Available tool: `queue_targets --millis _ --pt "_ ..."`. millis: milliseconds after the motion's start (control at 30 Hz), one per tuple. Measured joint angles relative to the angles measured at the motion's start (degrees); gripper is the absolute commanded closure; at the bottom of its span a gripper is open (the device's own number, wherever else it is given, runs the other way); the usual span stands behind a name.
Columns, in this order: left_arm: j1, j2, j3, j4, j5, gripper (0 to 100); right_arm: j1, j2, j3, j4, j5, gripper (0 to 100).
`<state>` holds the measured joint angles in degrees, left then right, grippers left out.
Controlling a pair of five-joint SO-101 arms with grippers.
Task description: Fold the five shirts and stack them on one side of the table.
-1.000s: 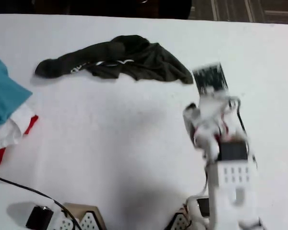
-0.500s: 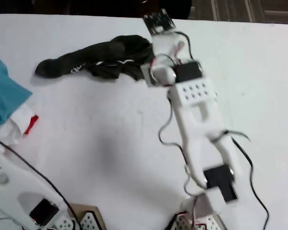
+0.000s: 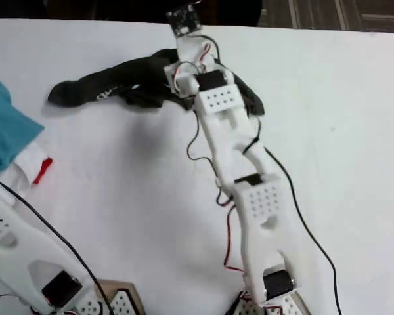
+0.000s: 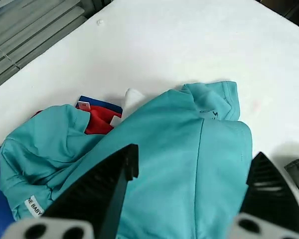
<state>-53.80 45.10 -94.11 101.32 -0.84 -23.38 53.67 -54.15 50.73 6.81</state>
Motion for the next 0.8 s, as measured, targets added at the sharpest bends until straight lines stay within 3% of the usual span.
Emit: queue_targets --millis 333,400,500,567,800 --pt "0.0 0.0 0.0 0.0 0.0 64 -0.1 23.5 -26.3 -0.5 0.0 74.3" --pt "-0.2 0.0 0.0 0.0 0.0 64 0.0 26.8 -29.5 -0.5 0.0 80.2" --pt "-0.4 0.0 0.0 0.0 0.0 64 0.0 29.9 -32.5 -0.5 0.0 99.8" --pt "-0.4 0.0 0.0 0.0 0.0 64 0.0 30.6 -33.6 -0.5 0.0 94.2" --pt "-0.4 0.0 0.0 0.0 0.0 64 0.6 30.6 -38.7 4.7 0.0 98.1"
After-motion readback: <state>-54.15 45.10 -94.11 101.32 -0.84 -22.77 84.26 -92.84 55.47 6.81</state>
